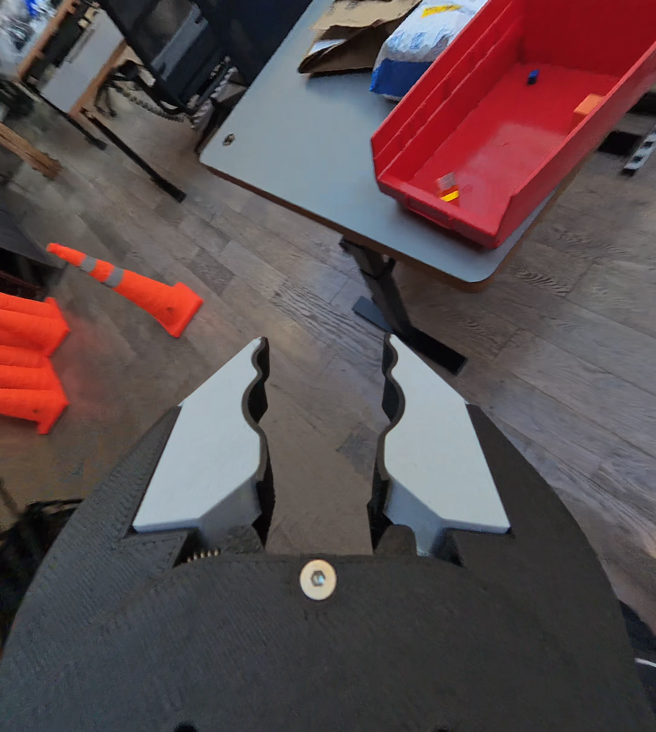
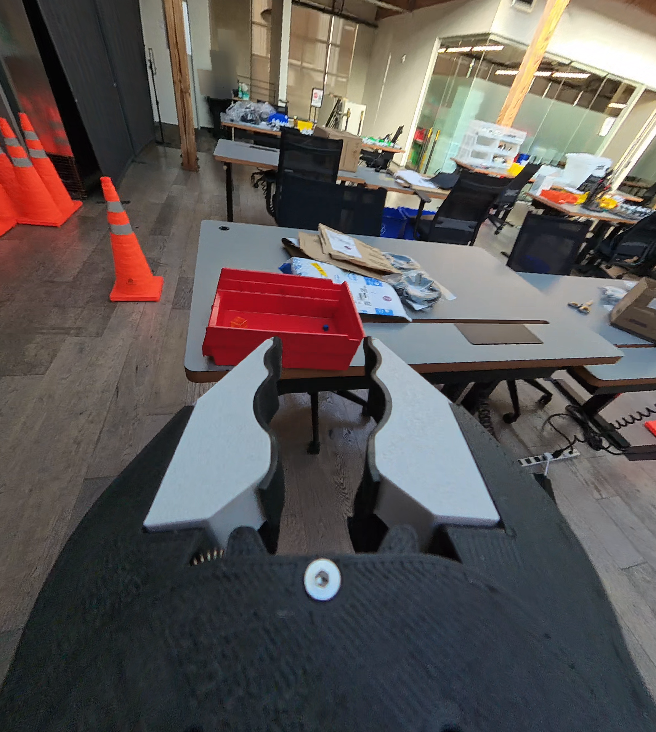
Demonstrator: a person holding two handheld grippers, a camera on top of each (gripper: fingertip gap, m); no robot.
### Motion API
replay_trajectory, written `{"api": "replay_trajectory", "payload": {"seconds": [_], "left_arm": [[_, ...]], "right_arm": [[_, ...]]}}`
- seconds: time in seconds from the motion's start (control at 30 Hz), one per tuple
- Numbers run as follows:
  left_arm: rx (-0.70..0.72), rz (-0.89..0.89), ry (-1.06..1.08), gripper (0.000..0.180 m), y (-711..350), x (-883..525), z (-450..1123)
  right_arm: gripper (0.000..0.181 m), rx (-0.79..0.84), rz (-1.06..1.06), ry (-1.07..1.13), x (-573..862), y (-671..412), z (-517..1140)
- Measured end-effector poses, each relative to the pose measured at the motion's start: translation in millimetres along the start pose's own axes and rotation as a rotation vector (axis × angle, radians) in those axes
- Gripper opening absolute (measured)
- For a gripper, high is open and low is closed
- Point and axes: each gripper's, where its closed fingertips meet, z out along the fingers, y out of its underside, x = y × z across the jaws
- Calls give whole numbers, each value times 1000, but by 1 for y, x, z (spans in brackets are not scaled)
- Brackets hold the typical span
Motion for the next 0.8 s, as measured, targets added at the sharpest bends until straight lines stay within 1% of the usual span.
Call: {"api": "replay_trajectory", "payload": {"seconds": [0.1, 0.13, 0.17, 0.23, 0.27, 0.3, 0.33, 0.4, 0.47, 0.53, 0.67, 0.73, 0.8], "left_arm": [[111, -160, 275, 52, -1, 20, 12], [154, -187, 381, 47, -4, 31, 14], [178, -199, 486, 47, -5, 43, 17], [153, -199, 600, 52, -4, 56, 37], [137, -173, 649, 47, -6, 63, 50], [127, -131, 685, 40, -10, 69, 65], [126, -76, 689, 39, -16, 71, 84], [133, 88, 684, 35, -31, 77, 129], [103, 266, 683, 35, -46, 86, 183], [14, 405, 738, 47, -56, 102, 231], [-183, 608, 854, 57, -63, 138, 304], [-235, 669, 924, 54, -63, 158, 324], [-255, 738, 981, 48, -60, 172, 341]], "right_arm": [[42, -109, -7, -60, -18, 17, 55], [42, -149, -11, -81, -21, 25, 71], [42, -187, -7, -112, -24, 32, 87], [42, -251, 17, -213, -36, 45, 120], [42, -274, 19, -254, -40, 52, 137], [42, -291, 10, -264, -39, 58, 156], [41, -301, -7, -261, -36, 62, 175], [39, -308, -23, -270, -29, 70, 218], [39, -345, -17, -278, -19, 79, 264], [40, -417, 3, -278, -10, 87, 306], [40, -514, 17, -250, -2, 88, 359], [41, -565, 47, -224, -3, 96, 373], [47, -675, 108, -213, -11, 118, 379]]}}
